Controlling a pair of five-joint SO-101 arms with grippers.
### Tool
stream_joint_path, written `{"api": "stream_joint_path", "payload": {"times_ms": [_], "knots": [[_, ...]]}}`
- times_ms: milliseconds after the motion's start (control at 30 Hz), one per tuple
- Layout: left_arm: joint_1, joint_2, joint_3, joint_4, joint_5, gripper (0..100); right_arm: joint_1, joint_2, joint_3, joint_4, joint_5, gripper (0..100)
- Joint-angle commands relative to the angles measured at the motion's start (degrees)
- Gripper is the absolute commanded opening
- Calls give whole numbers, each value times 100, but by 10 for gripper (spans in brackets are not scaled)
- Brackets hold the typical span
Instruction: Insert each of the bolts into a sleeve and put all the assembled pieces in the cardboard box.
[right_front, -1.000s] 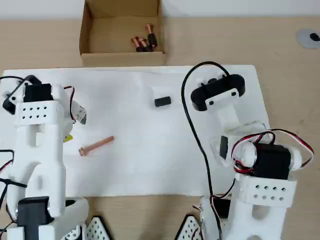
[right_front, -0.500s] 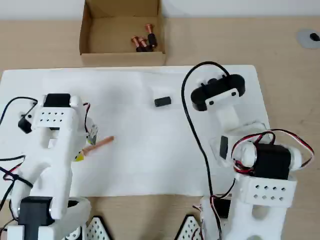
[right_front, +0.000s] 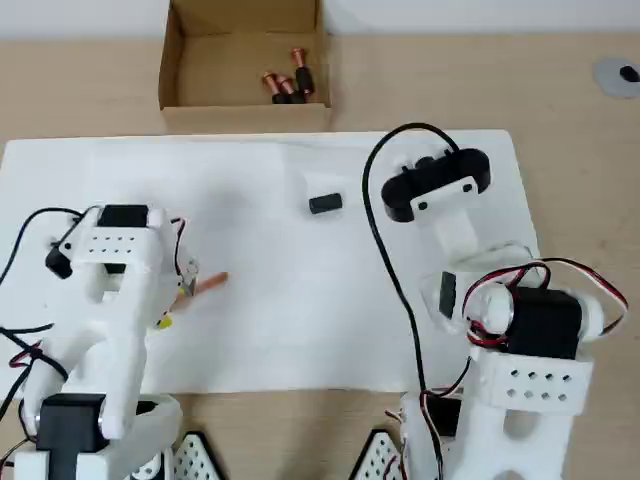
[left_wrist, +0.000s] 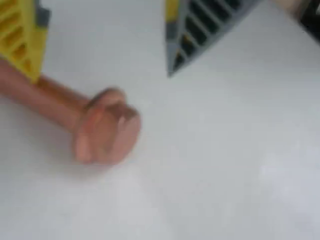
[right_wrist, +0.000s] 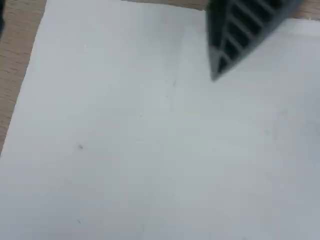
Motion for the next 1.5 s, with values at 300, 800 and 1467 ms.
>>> {"api": "stream_joint_path", "payload": {"times_ms": [300, 800, 1467], "knots": [[35, -22, 976, -1670, 703, 175, 48, -57, 13, -18, -62, 325], [26, -84, 1204, -2180, 774, 18, 66, -66, 13, -9, -70, 325], [62, -84, -2629, 976, -747, 5, 40, -66, 13, -9, -220, 325]]}}
